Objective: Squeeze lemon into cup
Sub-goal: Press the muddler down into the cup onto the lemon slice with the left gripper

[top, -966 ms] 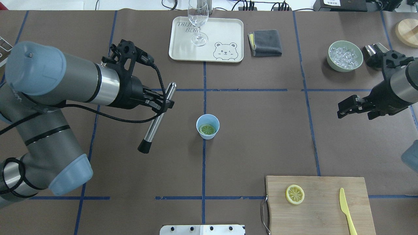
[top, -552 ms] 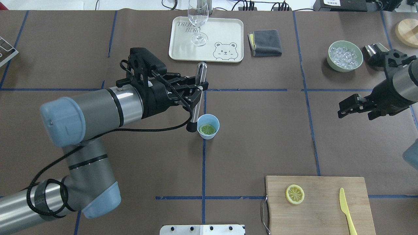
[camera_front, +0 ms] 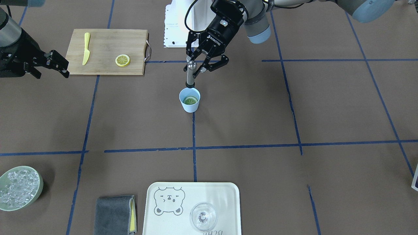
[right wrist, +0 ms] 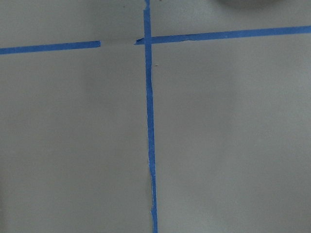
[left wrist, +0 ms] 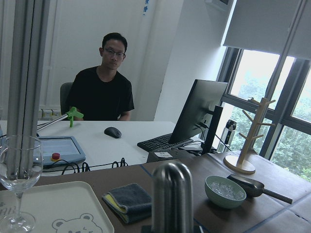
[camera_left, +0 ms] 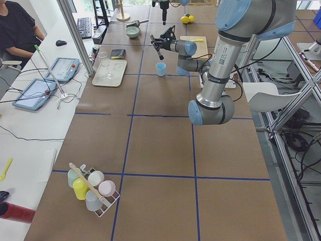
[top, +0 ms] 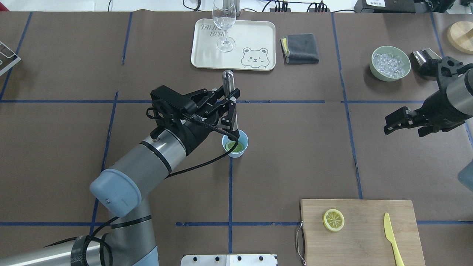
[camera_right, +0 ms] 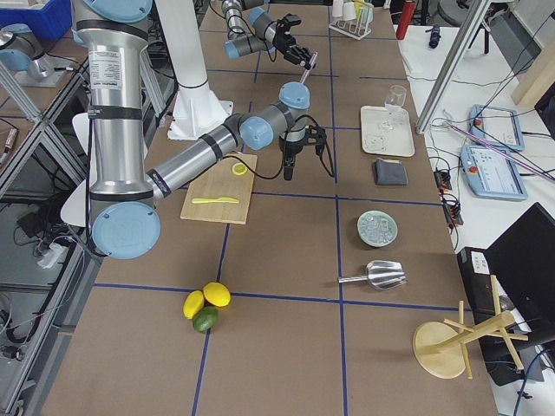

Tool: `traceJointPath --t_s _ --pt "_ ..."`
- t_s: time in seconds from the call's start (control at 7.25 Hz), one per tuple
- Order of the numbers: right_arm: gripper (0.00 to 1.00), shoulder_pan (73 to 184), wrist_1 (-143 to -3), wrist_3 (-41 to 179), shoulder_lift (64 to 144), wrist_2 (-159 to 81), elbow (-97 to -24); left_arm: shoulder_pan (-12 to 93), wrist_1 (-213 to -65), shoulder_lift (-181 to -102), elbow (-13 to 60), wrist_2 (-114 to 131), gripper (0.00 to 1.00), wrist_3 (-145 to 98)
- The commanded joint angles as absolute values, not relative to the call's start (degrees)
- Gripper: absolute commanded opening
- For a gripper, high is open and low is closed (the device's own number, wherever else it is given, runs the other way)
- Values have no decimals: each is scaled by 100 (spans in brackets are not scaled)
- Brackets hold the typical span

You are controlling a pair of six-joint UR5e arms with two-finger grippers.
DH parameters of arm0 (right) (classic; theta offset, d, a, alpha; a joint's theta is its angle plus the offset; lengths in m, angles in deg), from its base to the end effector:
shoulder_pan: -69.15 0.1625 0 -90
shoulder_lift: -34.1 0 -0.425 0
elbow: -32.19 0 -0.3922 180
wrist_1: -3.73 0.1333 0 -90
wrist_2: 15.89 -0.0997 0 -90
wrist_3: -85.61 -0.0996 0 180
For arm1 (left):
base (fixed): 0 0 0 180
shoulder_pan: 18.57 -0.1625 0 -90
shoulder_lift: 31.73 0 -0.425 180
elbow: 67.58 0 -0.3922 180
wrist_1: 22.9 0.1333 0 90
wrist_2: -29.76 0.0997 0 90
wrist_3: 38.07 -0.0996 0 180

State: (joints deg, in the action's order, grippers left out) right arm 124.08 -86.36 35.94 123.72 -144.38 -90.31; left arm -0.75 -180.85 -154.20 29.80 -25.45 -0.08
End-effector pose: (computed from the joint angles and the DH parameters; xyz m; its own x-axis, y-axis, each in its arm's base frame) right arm -0.2049 -0.4160 0.3861 0.6575 0.0549 0.7515 -0.0281 0.9984 -0.0484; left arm 0.4908 -0.3575 0.1498 0.4265 0.5427 -0.7235 0.7024 0.3052 0.6430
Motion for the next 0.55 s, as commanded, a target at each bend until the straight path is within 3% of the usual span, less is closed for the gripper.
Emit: traceJointPath --t_s 0.0,0.41 --pt "100 12408 -8636 3577 12375 -14491 -9041 -152 -18102 -15556 2620 -2289 0 -89" --pt "100 12400 -8636 3577 12375 -14570 -9041 -363 -18102 -15661 2252 -2166 0 -89"
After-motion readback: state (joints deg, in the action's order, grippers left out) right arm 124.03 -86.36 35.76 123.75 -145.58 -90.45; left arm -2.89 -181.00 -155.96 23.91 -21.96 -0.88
